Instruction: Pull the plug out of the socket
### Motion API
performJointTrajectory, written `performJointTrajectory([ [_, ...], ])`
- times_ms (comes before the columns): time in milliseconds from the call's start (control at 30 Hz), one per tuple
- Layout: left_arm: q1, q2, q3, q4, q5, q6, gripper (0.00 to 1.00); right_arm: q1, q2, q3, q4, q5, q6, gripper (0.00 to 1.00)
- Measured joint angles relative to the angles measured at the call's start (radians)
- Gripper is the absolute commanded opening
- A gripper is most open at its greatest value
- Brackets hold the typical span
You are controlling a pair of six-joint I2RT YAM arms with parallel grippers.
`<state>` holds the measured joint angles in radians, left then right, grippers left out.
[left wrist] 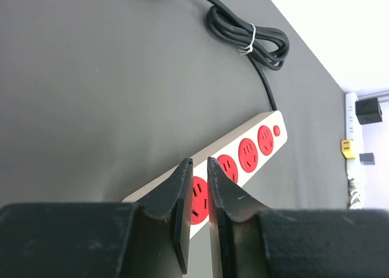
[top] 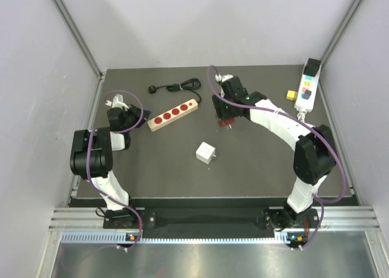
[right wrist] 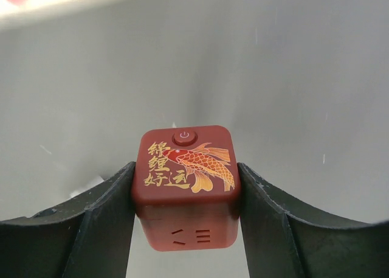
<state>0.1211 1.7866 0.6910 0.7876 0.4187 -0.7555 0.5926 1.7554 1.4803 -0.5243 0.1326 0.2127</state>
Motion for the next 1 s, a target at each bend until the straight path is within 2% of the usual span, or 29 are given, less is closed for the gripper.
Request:
performJointTrajectory([
  [267, -0.001, 0.0, -0.002, 0.032, 0.024, -0.003, 0.21, 0.0, 0.006, -0.155, -0.135, 0.013, -0.037, 0.0],
  [500, -0.001, 0.003, -0.002, 0.063, 0.04, -0.014, 0.22, 0.0, 0.045, -0.165, -0.154, -0.102, -0.045, 0.02],
  [800, -0.003, 0.005, -0.002, 0.085, 0.057, -0.028, 0.22, 0.006, 0.064, -0.175, -0.122, -0.177, -0.026, 0.25],
  [833, -0.003, 0.005, -0.003, 0.087, 0.059, -0.029, 0.22, 0.007, 0.066, -0.184, -0.114, -0.187, -0.024, 0.34],
  [900, -0.003, 0.005, -0.005, 0.091, 0.063, -0.029, 0.22, 0.009, 0.068, -0.198, -0.101, -0.201, -0.018, 0.46],
  [933, -0.003, 0.005, -0.005, 0.093, 0.064, -0.029, 0.22, 0.009, 0.067, -0.202, -0.096, -0.208, -0.015, 0.57],
  [1000, -0.007, 0.005, -0.006, 0.097, 0.064, -0.028, 0.22, 0.009, 0.067, -0.208, -0.079, -0.217, -0.005, 0.65],
])
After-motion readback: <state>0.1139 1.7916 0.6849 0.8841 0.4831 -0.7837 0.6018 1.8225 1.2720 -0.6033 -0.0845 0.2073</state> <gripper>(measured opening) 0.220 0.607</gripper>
